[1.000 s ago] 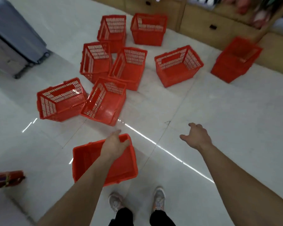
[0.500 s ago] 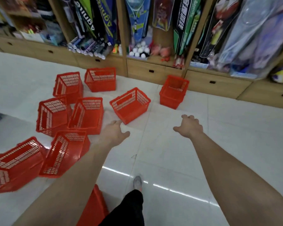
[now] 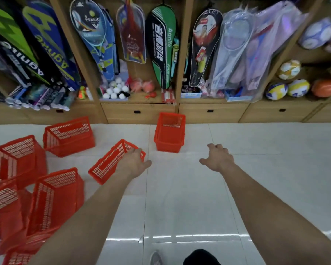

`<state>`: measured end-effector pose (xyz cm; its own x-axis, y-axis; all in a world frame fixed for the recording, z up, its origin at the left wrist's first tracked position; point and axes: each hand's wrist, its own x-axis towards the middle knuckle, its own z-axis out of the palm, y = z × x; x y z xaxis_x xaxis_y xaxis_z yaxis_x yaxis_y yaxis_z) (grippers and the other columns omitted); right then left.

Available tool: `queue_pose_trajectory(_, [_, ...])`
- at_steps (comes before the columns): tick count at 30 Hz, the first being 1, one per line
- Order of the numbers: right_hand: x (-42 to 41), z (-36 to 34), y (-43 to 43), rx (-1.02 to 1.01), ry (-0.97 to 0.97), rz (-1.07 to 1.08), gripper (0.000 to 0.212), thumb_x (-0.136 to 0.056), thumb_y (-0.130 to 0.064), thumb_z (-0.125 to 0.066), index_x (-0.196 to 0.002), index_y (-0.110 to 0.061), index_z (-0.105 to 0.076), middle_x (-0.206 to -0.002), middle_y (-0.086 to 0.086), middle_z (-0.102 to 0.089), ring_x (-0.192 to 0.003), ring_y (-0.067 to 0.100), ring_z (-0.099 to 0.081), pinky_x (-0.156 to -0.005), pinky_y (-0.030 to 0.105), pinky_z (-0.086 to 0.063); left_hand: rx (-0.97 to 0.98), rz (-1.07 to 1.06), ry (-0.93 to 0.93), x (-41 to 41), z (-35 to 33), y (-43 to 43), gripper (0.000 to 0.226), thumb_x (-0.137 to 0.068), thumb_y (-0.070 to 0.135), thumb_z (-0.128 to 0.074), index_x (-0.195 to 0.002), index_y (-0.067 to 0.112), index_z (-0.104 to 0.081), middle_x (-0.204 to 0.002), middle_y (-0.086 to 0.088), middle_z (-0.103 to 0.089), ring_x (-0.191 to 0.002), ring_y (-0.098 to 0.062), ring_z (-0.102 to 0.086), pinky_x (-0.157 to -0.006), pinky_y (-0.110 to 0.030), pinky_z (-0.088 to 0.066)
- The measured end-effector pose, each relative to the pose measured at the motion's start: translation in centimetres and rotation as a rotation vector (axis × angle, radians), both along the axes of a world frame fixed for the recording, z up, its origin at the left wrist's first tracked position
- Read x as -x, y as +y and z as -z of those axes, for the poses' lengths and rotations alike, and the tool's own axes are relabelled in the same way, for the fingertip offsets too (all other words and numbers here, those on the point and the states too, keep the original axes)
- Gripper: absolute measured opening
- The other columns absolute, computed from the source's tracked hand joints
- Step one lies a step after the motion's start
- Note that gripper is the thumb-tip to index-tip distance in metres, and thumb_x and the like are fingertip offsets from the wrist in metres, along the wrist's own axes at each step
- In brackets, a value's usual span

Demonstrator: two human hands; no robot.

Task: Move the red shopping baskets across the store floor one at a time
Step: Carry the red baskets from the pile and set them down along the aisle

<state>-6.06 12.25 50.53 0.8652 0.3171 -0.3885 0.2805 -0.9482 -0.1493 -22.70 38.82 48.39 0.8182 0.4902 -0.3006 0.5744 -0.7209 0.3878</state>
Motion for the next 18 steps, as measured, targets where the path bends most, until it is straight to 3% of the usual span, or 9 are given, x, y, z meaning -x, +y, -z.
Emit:
queue_pose_trajectory(8, [-15.8,2.5,2.4,-0.035,0.038,0.094,0.082,-0.086,-0.054,-0.063,-0.153,-0.02,-0.029,-0.149,0.009,-0.038,-0.134,0.032,-0.038,-0.102,0.047,-0.042,0.01,0.083,0.033,-17.9,1.6,2.6,0.077,-0.085,0.057,-0.058,-0.148,0.016,-0.04,-0.149,-0.01,-0.043,-0.129,-0.029,-0.048,-0.105,-0.044,-0.042])
queue_pose_trajectory(18, [-39.3,3.0,7.6,-0.012,0.064,0.037,0.076,-0.087,-0.052,-0.063,-0.149,-0.018,-0.034,-0.146,0.011,-0.041,-0.131,0.033,-0.041,-0.1,0.047,-0.042,0.103,-0.082,0.068,-38.7,3.6,7.2,0.077,-0.087,0.056,-0.061,-0.15,0.018,-0.036,-0.152,-0.005,-0.04,-0.134,-0.025,-0.043,-0.106,-0.043,-0.04])
